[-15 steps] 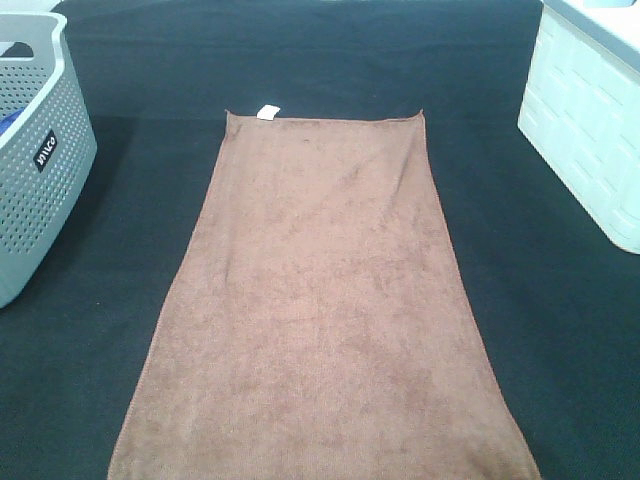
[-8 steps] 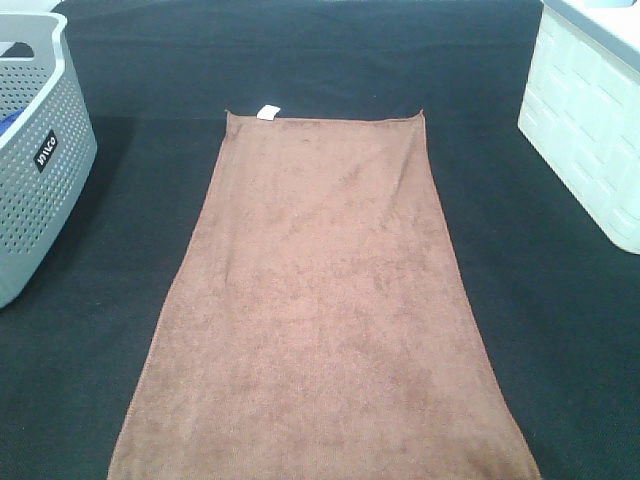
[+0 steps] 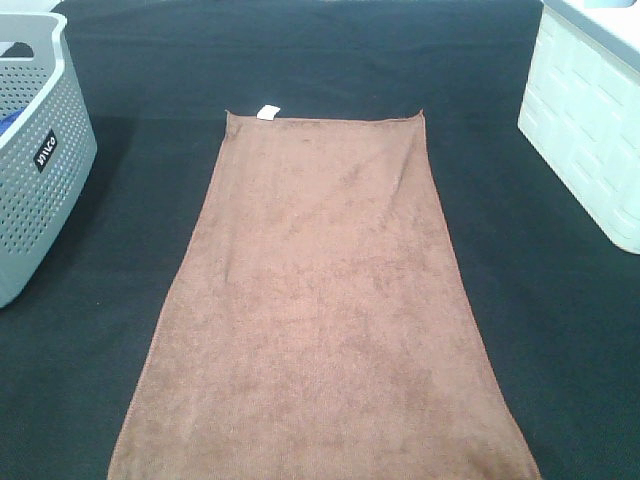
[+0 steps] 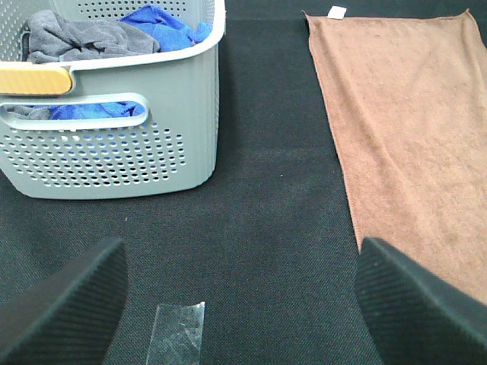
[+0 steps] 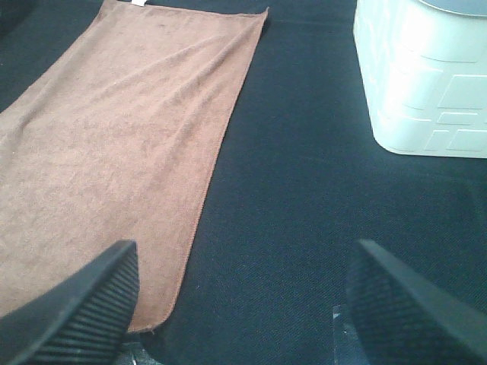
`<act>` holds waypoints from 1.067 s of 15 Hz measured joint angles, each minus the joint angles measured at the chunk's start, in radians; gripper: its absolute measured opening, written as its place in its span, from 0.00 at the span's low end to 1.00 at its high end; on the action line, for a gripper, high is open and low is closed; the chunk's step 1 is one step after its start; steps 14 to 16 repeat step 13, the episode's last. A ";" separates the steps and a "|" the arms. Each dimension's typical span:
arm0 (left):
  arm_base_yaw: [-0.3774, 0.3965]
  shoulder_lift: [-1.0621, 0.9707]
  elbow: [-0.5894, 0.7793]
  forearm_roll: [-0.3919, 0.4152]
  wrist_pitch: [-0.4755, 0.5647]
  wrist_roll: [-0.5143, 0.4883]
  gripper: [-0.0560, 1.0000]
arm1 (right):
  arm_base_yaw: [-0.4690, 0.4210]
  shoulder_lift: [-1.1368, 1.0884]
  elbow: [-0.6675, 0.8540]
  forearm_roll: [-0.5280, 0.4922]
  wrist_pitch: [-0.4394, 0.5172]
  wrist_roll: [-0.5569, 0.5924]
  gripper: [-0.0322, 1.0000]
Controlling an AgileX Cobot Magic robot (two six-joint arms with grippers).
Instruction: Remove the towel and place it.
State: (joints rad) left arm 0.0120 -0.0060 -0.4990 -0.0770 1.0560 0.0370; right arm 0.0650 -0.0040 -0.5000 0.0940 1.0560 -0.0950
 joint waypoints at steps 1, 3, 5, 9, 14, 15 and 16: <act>0.010 0.000 0.000 -0.002 0.000 0.000 0.78 | -0.001 0.000 0.000 0.000 0.000 0.000 0.73; 0.016 0.000 0.000 -0.002 0.000 0.000 0.78 | -0.022 0.000 0.000 0.003 0.000 0.000 0.73; 0.016 0.000 0.000 -0.002 0.000 0.000 0.78 | -0.033 0.000 0.000 0.004 0.000 0.000 0.73; 0.016 0.000 0.000 -0.002 0.000 0.000 0.78 | -0.034 0.000 0.000 0.004 0.000 0.000 0.73; 0.016 0.000 0.000 -0.002 0.000 0.000 0.78 | -0.034 0.000 0.000 0.004 0.000 0.000 0.73; 0.016 0.000 0.000 -0.002 0.000 0.000 0.78 | -0.034 0.000 0.000 0.004 0.000 0.000 0.73; 0.016 0.000 0.000 -0.002 0.000 0.000 0.78 | -0.034 0.000 0.000 0.004 0.000 0.000 0.73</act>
